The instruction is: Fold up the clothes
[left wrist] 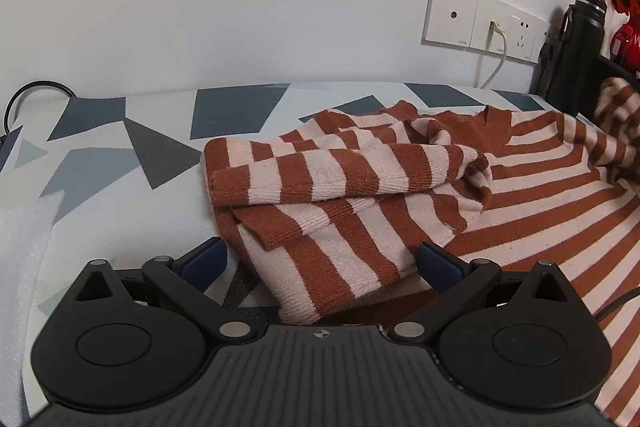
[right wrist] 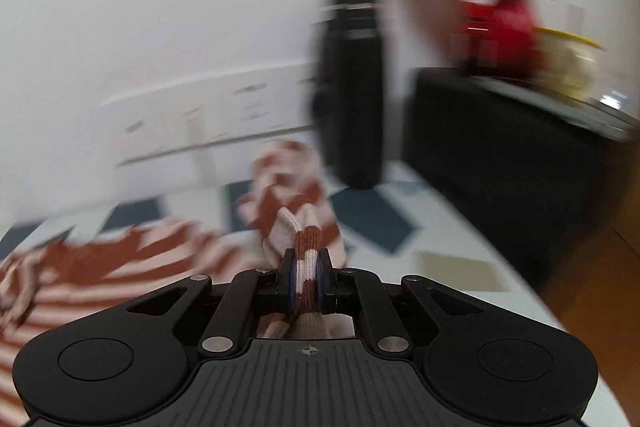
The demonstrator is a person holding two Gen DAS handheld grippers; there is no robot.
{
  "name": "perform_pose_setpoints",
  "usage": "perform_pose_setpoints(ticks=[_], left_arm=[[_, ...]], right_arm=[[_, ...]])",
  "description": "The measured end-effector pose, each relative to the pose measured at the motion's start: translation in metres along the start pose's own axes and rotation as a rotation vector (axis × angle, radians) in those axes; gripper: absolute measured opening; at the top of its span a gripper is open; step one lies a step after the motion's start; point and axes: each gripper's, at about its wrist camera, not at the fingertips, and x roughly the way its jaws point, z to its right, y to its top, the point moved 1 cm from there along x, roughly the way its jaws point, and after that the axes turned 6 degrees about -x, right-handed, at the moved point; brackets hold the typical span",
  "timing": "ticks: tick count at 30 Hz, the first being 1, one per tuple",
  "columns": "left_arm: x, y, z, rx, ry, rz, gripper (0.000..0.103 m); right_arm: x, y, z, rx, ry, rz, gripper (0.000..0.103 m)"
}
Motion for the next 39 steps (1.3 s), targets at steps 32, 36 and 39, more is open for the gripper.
perform_pose_setpoints(ticks=[32, 36, 39], left_arm=[[-0.008, 0.012, -0.045, -0.159, 0.137, -0.018, 0.103], [-0.007, 0.011, -0.045, -0.151, 0.135, -0.021, 0.103], [-0.006, 0.010, -0.045, -0.145, 0.136, -0.022, 0.103]], right_arm=[[-0.003, -0.014, -0.164, -0.470, 0.291, -0.009, 0.042], [0.008, -0.022, -0.216, -0.549, 0.365, -0.006, 0.042], [0.008, -0.024, -0.243, -0.562, 0.428, 0.000, 0.042]])
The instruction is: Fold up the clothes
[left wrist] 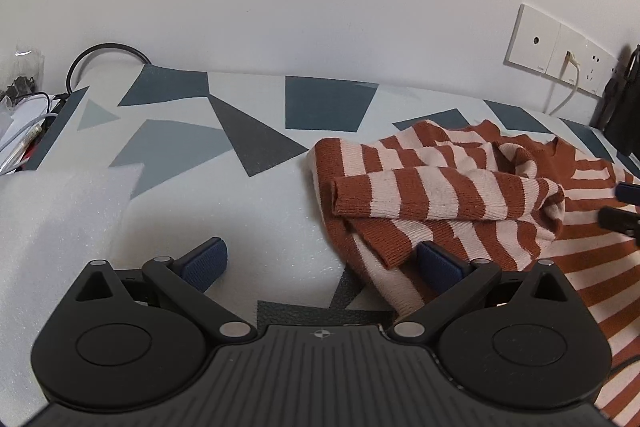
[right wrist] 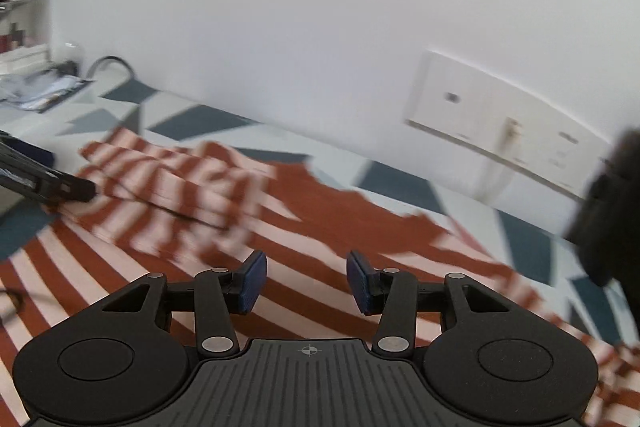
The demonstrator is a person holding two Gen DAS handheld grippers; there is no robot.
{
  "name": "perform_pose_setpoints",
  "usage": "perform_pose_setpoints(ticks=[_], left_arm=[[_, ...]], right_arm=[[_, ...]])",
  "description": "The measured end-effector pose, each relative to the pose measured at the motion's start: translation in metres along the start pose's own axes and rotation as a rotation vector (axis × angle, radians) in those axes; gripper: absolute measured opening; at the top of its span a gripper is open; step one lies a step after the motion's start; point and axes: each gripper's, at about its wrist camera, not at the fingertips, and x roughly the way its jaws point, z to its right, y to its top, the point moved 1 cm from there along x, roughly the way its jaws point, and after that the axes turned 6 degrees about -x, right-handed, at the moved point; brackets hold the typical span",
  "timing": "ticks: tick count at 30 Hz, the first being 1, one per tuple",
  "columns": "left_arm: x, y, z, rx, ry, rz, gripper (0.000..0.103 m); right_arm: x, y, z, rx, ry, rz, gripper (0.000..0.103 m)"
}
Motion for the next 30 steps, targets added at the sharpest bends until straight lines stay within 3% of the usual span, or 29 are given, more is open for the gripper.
perform_pose_setpoints(ticks=[6, 8, 10, 15, 20, 23, 26, 28, 30], left_arm=[[0.002, 0.000, 0.000, 0.002, 0.003, 0.005, 0.103], [0.002, 0.000, 0.000, 0.003, 0.003, 0.006, 0.103], [0.002, 0.000, 0.000, 0.004, 0.001, 0.008, 0.103], [0.001, 0.001, 0.001, 0.004, -0.017, 0.011, 0.103], [0.000, 0.000, 0.007, 0.013, -0.084, 0.003, 0.103], [-0.007, 0.000, 0.016, 0.042, -0.130, 0.010, 0.103], [-0.011, -0.001, 0.024, 0.092, -0.101, 0.034, 0.103], [-0.009, -0.003, 0.026, 0.107, -0.089, 0.026, 0.103], [-0.007, -0.004, 0.025, 0.099, -0.096, 0.014, 0.103]], right_arm=[[0.023, 0.015, -0.026, -0.030, 0.051, -0.002, 0.038], [0.031, 0.016, -0.029, -0.019, 0.060, -0.018, 0.033], [0.036, 0.016, -0.029, 0.003, 0.076, -0.029, 0.015], [0.030, 0.009, -0.015, 0.097, 0.105, -0.020, 0.010], [0.010, -0.006, 0.007, 0.177, 0.074, -0.010, 0.010], [0.003, -0.022, 0.029, 0.251, 0.052, -0.051, 0.010], [0.002, -0.033, 0.044, 0.289, 0.041, -0.093, 0.013], [-0.002, -0.031, 0.043, 0.258, 0.007, -0.108, 0.029], [-0.007, -0.023, 0.030, 0.168, -0.037, -0.087, 0.032]])
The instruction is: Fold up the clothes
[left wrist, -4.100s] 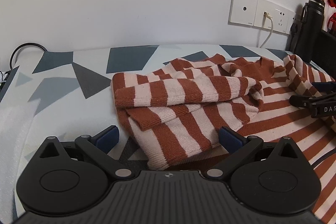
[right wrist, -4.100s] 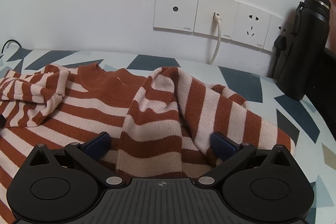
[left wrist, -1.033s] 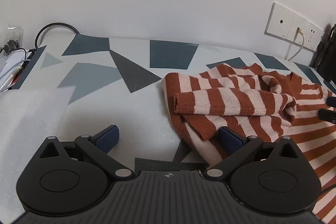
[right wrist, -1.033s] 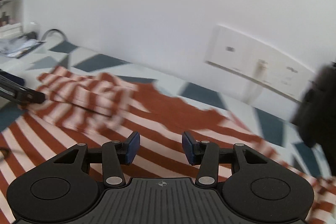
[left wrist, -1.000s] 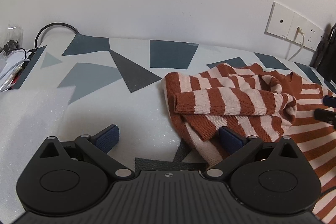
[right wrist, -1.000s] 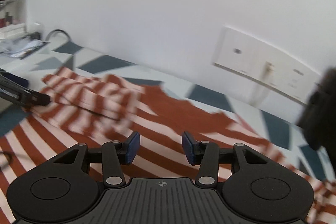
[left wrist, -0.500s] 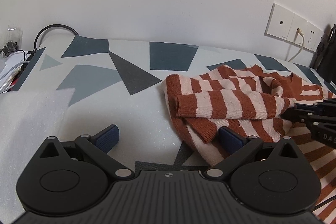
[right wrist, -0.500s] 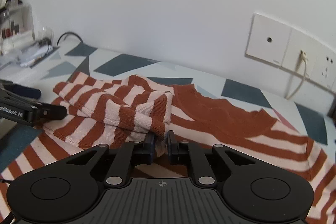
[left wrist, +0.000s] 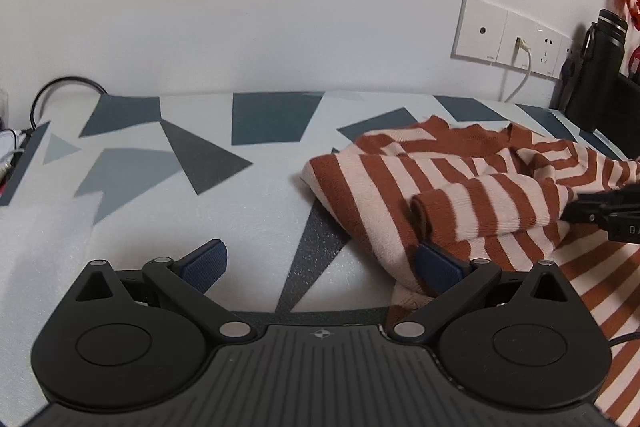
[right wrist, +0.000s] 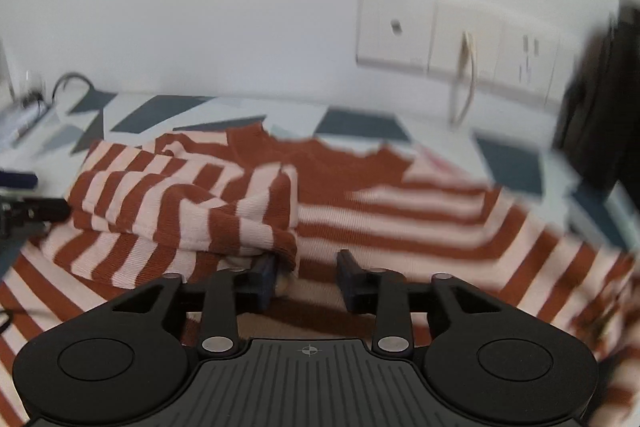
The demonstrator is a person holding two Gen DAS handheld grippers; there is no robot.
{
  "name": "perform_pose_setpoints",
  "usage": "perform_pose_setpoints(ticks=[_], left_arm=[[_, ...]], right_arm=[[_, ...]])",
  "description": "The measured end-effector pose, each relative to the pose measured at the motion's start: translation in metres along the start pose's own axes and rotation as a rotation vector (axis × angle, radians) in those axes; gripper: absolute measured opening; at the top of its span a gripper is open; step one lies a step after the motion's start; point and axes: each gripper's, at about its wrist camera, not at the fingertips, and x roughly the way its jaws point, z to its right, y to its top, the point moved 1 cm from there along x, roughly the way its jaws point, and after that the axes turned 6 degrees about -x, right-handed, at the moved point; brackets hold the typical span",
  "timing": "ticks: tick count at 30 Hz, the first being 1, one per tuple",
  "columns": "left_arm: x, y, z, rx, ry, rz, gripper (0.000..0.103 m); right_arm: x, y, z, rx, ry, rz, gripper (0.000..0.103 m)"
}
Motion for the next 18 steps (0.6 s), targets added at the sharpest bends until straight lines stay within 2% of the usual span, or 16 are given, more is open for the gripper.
perform_pose_setpoints(ticks=[2, 4, 6, 9, 11, 12, 13, 18], left_arm=[[0.001, 0.000, -0.002, -0.007, 0.001, -0.002, 0.103], [0.002, 0.000, -0.004, -0.015, 0.003, -0.004, 0.103], [0.003, -0.001, -0.005, -0.022, 0.002, -0.007, 0.103], [0.003, -0.001, -0.005, -0.024, 0.000, -0.008, 0.103], [0.003, -0.001, -0.005, -0.022, 0.001, -0.007, 0.103], [0.003, -0.001, -0.005, -0.021, 0.001, -0.007, 0.103], [0.003, -0.001, -0.005, -0.020, 0.001, -0.006, 0.103], [0.004, -0.001, -0.005, -0.025, -0.001, -0.008, 0.103]], right_arm=[[-0.006, 0.006, -0.016, -0.096, -0.029, 0.034, 0.033], [-0.007, 0.011, -0.032, -0.172, -0.008, 0.055, 0.044], [-0.003, 0.016, -0.045, -0.225, 0.006, 0.057, 0.046], [0.007, 0.021, -0.056, -0.272, 0.004, 0.048, 0.044], [0.013, 0.023, -0.058, -0.287, 0.000, 0.044, 0.032], [0.014, 0.025, -0.053, -0.267, 0.004, 0.048, 0.015], [0.013, 0.026, -0.045, -0.227, 0.005, 0.058, 0.010], [-0.003, 0.023, 0.027, 0.099, -0.077, 0.130, 0.007]])
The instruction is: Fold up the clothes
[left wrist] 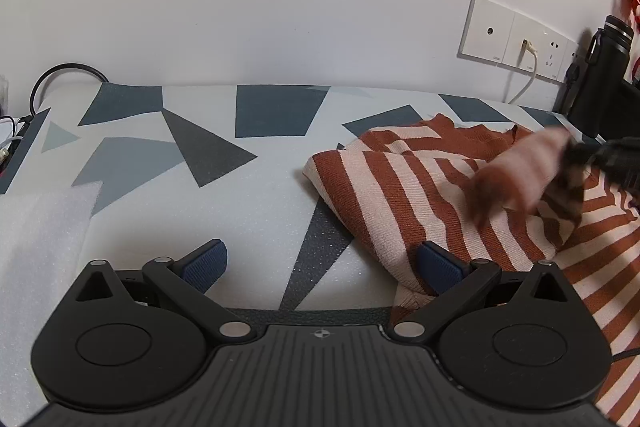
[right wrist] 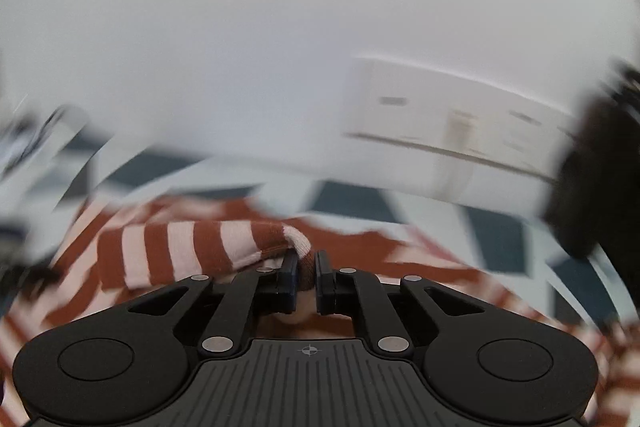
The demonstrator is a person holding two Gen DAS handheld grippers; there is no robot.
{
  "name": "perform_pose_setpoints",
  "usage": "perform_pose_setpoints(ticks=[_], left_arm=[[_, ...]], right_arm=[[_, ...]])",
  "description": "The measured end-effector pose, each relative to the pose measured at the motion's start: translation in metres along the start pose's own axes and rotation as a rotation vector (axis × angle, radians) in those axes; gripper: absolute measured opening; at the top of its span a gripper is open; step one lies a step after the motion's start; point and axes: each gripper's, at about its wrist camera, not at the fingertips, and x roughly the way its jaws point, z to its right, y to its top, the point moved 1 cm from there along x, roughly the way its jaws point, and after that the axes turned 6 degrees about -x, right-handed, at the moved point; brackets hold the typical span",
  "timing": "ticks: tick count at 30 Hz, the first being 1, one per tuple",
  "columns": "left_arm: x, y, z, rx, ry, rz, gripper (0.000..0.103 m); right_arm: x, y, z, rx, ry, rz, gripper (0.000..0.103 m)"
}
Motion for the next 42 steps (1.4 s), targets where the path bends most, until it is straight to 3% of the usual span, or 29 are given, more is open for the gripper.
perform_pose_setpoints(ticks=[3, 7, 12, 18, 20, 26, 33, 39, 42], left_arm=[[0.001, 0.000, 0.001, 0.000, -0.012, -0.005, 0.103], [0.001, -0.001, 0.003, 0.011, -0.007, -0.004, 0.103], [0.002, -0.001, 0.001, -0.001, -0.008, -0.005, 0.103], [0.003, -0.002, 0.000, -0.003, -0.007, -0.002, 0.103], [0.003, -0.002, 0.001, 0.006, -0.003, 0.002, 0.103], [0.004, -0.002, -0.001, -0.004, -0.013, -0.001, 0.103], [0.003, -0.002, -0.001, -0.003, -0.015, -0.001, 0.103], [0.003, -0.002, -0.001, -0.004, -0.014, 0.000, 0.103], [0.003, -0.002, -0.001, -0.002, -0.012, 0.000, 0.103]], right_arm=[[0.002, -0.017, 0.048, 0.218, -0.012, -0.053, 0.008], [-0.005, -0.044, 0.081, 0.274, -0.148, -0.098, 0.019], [-0.018, -0.058, 0.094, 0.322, -0.093, -0.086, 0.022], [-0.010, -0.051, 0.087, 0.371, 0.052, -0.047, 0.032], [0.000, -0.047, 0.081, 0.362, 0.050, -0.051, 0.037], [0.029, -0.038, 0.062, 0.316, 0.000, -0.086, 0.062], [0.026, -0.048, 0.051, 0.118, -0.140, -0.174, 0.064], [0.005, -0.058, 0.068, 0.059, -0.229, -0.220, 0.064], [-0.004, -0.056, 0.079, 0.101, -0.218, -0.166, 0.064]])
